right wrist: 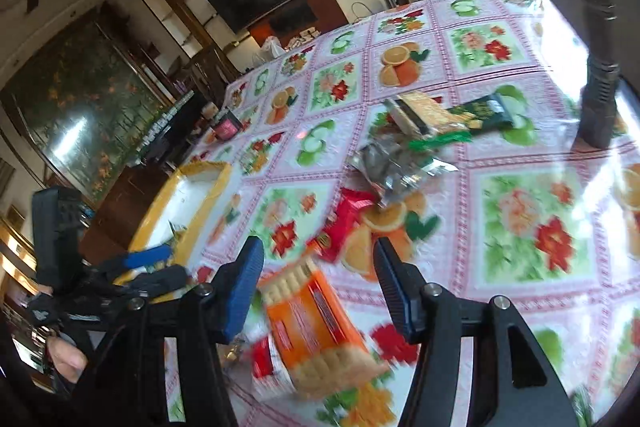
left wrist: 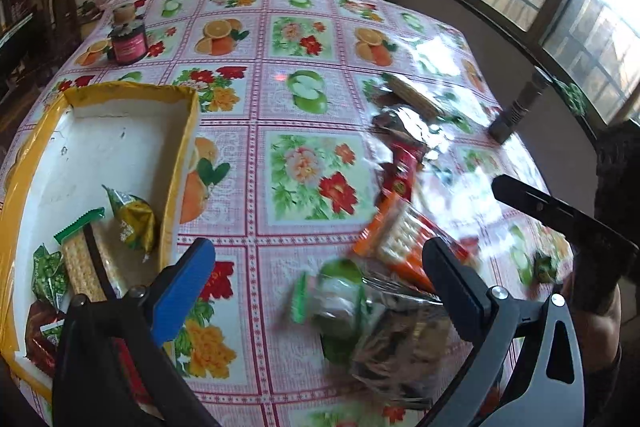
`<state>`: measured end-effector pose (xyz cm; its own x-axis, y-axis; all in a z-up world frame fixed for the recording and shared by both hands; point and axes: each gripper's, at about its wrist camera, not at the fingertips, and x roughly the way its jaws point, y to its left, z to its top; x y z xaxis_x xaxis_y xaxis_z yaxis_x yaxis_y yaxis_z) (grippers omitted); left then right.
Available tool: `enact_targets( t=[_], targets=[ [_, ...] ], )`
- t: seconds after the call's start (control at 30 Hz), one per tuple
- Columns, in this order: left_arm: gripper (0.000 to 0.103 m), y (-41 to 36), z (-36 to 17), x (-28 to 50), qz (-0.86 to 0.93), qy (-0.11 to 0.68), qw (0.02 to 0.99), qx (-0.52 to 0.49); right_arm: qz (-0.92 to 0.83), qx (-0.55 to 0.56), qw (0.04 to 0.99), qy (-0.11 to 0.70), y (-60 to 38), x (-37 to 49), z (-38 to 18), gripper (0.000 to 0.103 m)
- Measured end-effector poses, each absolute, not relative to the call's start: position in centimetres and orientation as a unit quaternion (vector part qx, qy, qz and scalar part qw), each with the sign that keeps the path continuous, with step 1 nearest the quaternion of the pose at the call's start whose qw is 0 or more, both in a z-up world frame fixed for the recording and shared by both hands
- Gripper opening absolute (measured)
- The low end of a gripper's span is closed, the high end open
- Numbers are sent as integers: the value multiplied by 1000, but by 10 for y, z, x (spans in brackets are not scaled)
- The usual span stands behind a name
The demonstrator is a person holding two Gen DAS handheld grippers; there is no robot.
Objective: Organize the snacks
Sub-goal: 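Grasp the silver foil bag with the left tool while the right tool grasps the orange cracker pack, then lift and carry the silver bag to the tray while the right tool carries the crackers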
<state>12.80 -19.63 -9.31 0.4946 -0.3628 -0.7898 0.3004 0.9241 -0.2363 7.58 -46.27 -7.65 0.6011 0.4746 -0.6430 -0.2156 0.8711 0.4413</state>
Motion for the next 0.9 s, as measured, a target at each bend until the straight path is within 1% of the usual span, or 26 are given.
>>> enact_targets(
  t=[0.1, 0.3, 0.6, 0.63, 0.67, 0.73, 0.77, 0.83, 0.9],
  targets=[
    [103, -207, -95, 108, -230, 471, 851, -11, 196, 166, 879, 402, -467, 60, -77, 59],
    [103, -232, -106, 63, -240, 461, 848, 100, 212, 161, 876, 403, -458, 51, -79, 60],
    [102, -238, -140, 64, -236, 494, 827, 130, 212, 26, 872, 440, -406, 67, -103, 60],
    [100, -238, -143, 65, -229, 498, 825, 135, 208, 13, 872, 443, -402, 70, -106, 60],
    [93, -237, -147, 65, -226, 502, 824, 137, 207, 4, 869, 450, -399, 76, -110, 60],
    [86, -232, -152, 66, -228, 509, 821, 125, 208, -9, 862, 463, -395, 83, -117, 60],
    [78, -230, -152, 65, -224, 502, 826, 126, 207, -19, 858, 470, -393, 87, -120, 60],
    [71, -228, -150, 67, -223, 498, 829, 124, 211, -36, 851, 480, -387, 91, -126, 61],
    [69, -228, -150, 70, -224, 498, 830, 118, 203, -63, 853, 477, -380, 90, -130, 62]
  ],
)
